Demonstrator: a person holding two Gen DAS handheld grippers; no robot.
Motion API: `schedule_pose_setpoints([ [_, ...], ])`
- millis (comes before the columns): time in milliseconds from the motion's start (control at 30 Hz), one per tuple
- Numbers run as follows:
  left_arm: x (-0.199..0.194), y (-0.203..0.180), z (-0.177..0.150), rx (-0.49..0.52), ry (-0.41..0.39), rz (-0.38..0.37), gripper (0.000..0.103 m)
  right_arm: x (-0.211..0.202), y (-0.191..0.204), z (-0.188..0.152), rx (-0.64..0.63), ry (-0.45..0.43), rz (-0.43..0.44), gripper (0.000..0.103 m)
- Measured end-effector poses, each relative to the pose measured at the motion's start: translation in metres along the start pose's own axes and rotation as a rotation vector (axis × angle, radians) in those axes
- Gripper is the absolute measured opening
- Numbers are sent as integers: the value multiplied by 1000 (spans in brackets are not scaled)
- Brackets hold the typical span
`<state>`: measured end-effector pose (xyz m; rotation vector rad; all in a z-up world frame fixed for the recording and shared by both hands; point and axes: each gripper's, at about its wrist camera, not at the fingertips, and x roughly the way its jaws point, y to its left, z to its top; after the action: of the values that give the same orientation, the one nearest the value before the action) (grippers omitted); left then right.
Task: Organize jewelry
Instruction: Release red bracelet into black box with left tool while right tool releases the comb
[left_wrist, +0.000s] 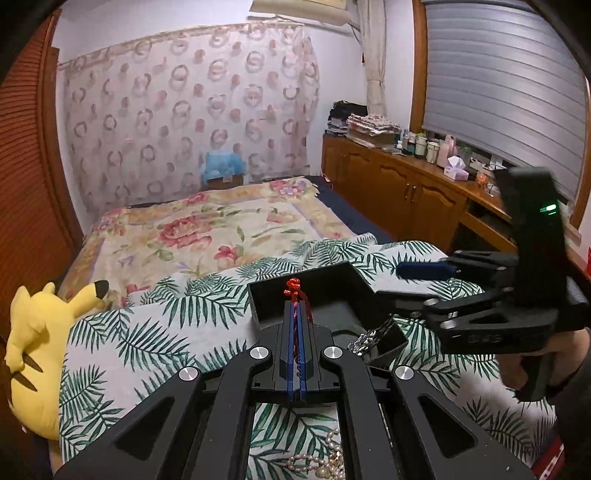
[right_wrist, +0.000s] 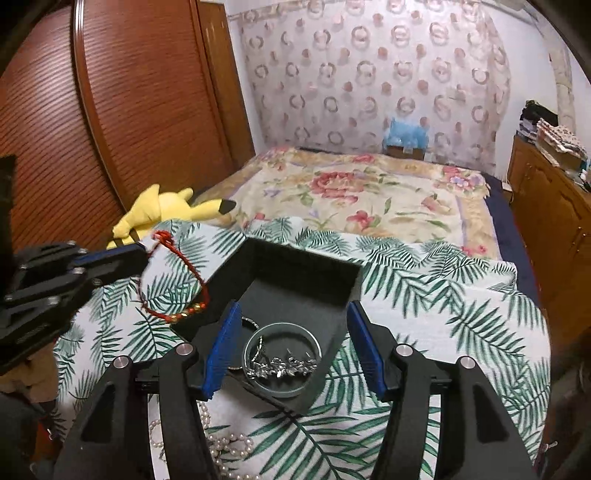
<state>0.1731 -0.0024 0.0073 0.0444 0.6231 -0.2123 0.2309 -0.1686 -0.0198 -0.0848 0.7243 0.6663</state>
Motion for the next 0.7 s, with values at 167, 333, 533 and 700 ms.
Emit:
schedule_pose_setpoints([
  [167,14,-7,4,14,14,3,1,-27,-5,-6,-12,-44,-13,62],
  [333,33,-7,7,22,37,14,1,-33,-11,-16,-23,-29,-38,62],
  [533,48,-7,9,15,62,12,1,-18,-10,-21,-36,6,-44,62],
  [700,43,-4,7,16,48,24,17,8,-7,-19,-74,53,-48,62],
])
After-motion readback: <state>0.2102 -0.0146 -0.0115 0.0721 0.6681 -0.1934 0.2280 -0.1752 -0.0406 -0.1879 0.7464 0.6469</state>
